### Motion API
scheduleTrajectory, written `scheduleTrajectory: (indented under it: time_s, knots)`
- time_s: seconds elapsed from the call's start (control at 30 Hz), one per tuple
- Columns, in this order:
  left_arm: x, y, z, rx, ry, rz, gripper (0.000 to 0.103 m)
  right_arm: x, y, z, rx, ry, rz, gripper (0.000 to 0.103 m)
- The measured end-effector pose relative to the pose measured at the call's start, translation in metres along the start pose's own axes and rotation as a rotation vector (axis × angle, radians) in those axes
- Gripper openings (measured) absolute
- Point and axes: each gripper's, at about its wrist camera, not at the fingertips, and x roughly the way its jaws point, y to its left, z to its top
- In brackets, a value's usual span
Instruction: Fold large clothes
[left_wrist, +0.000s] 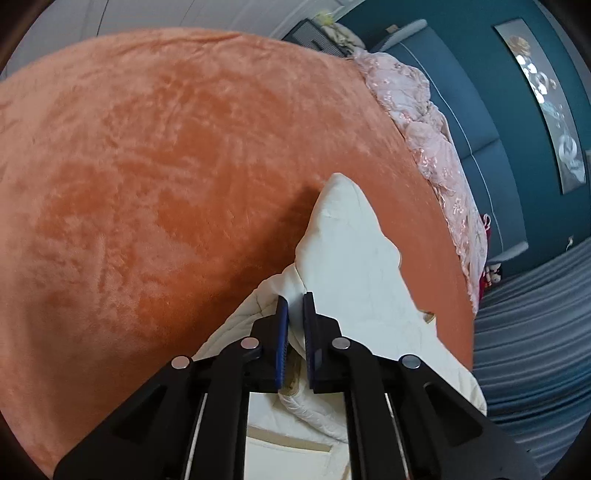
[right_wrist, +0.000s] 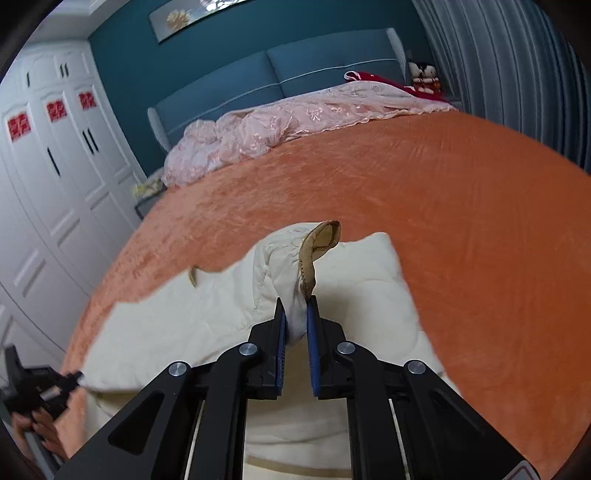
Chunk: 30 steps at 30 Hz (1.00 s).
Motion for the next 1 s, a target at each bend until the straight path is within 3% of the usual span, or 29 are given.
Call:
scheduleTrajectory:
  time_s: [0.07, 0.2, 0.37, 0.53, 0.67, 0.8, 0.9, 1.0]
  knots:
    - [0.005, -0.004, -0.007, 0.061, -0.012, 0.052, 0.006, 0.016, -0.004, -0.021, -0.073, 0.075, -0.066, 0.009]
    - [0.027, 0.004, -0.024, 0.122, 0.000, 0.185, 0.006, 0.048, -0.021, -0.060, -0.061, 0.198, -0.095, 0.009]
    - [0.037, 0.005, -0.034, 0.186, 0.003, 0.243, 0.006, 0.056, -0.022, -0.074, -0.059, 0.221, -0.096, 0.013]
    - [0.025, -0.015, -0.044, 0.365, -0.032, 0.341, 0.007, 0.027, -0.028, -0.067, -0.022, 0.208, -0.099, 0.025]
    - [-0.007, -0.024, -0.049, 0.420, -0.039, 0.333, 0.007, -0.003, -0.021, -0.055, -0.041, 0.159, -0.129, 0.025]
    - [-0.039, -0.061, -0.043, 0.432, -0.118, 0.236, 0.007, -0.020, 0.004, -0.028, -0.058, 0.076, -0.082, 0.025]
    - [-0.021, -0.095, -0.048, 0.461, -0.056, 0.120, 0.008, -0.001, 0.030, -0.019, -0.085, 0.128, 0.009, 0.025]
    - [0.026, -0.113, -0.067, 0.526, 0.019, 0.130, 0.008, 0.037, 0.050, -0.033, -0.120, 0.224, 0.039, 0.025]
